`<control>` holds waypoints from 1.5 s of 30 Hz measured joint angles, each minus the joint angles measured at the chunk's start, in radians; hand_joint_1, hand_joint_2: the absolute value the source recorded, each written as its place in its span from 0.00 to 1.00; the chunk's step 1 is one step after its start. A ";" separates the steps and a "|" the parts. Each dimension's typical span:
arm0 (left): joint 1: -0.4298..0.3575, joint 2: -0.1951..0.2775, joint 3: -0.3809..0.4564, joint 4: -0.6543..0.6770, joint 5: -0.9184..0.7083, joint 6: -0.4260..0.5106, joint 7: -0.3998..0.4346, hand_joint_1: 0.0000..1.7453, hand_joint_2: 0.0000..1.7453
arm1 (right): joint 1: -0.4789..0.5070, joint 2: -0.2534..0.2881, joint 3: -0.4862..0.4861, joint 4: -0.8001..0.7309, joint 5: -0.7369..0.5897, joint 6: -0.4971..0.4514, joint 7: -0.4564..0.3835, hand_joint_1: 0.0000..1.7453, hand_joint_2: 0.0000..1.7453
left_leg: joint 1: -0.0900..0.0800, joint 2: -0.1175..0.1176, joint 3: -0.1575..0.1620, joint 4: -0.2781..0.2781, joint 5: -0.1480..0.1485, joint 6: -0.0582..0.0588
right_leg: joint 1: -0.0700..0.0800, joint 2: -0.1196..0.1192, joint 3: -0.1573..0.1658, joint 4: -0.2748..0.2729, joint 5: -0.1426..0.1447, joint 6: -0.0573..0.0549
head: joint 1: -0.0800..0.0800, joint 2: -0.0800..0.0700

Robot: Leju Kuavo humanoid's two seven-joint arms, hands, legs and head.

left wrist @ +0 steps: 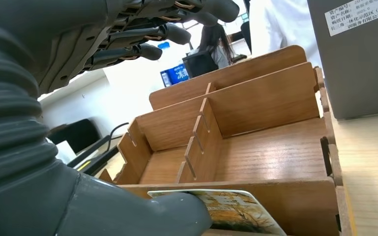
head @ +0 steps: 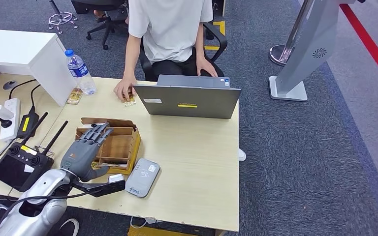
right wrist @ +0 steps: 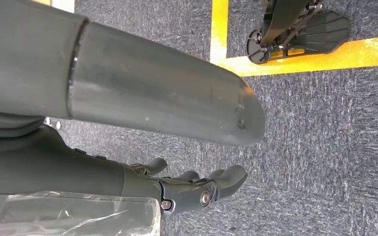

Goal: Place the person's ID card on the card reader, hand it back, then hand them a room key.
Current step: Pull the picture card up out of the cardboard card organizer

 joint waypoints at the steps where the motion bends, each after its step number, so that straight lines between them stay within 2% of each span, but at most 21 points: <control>1: 0.001 0.002 0.000 0.000 0.003 -0.004 0.002 0.00 1.00 | 0.000 0.000 0.000 0.000 0.002 0.000 0.000 0.00 0.00 | 0.000 0.000 0.000 0.000 0.000 0.000 | 0.000 0.000 0.000 0.000 0.000 0.000 | 0.000 0.000; 10: 0.004 0.027 0.000 0.011 0.007 -0.035 0.029 0.00 1.00 | 0.000 0.000 -0.004 0.000 0.016 0.005 0.000 0.00 0.00 | 0.000 0.000 0.000 0.000 0.000 0.000 | 0.000 0.000 0.000 0.000 0.000 0.000 | 0.000 0.000; 28: 0.004 0.046 -0.001 0.036 0.027 -0.064 0.032 0.00 1.00 | -0.001 0.000 -0.018 0.000 0.033 0.007 0.000 0.00 0.00 | 0.000 0.000 0.000 0.000 0.000 0.000 | 0.000 0.000 0.000 0.000 0.000 0.000 | 0.000 0.000; 32: 0.003 0.046 -0.003 0.039 0.027 -0.064 0.032 1.00 1.00 | -0.001 0.000 -0.018 0.000 0.033 0.007 0.000 0.00 0.00 | 0.000 0.000 0.000 0.000 0.000 0.000 | 0.000 0.000 0.000 0.000 0.000 0.000 | 0.000 0.000; 41: 0.002 0.047 -0.007 0.041 0.032 -0.067 0.028 1.00 1.00 | -0.001 0.000 -0.018 0.000 0.034 0.008 0.000 0.00 0.00 | 0.000 0.000 0.000 0.000 0.000 0.000 | 0.000 0.000 0.000 0.000 0.000 0.000 | 0.000 0.000; 45: 0.015 0.081 -0.012 0.041 0.068 -0.075 0.013 1.00 1.00 | -0.001 0.000 -0.021 0.000 0.047 0.010 -0.002 0.00 0.00 | 0.000 0.000 0.000 0.000 0.000 0.000 | 0.000 0.000 0.000 0.000 0.000 0.000 | 0.000 0.000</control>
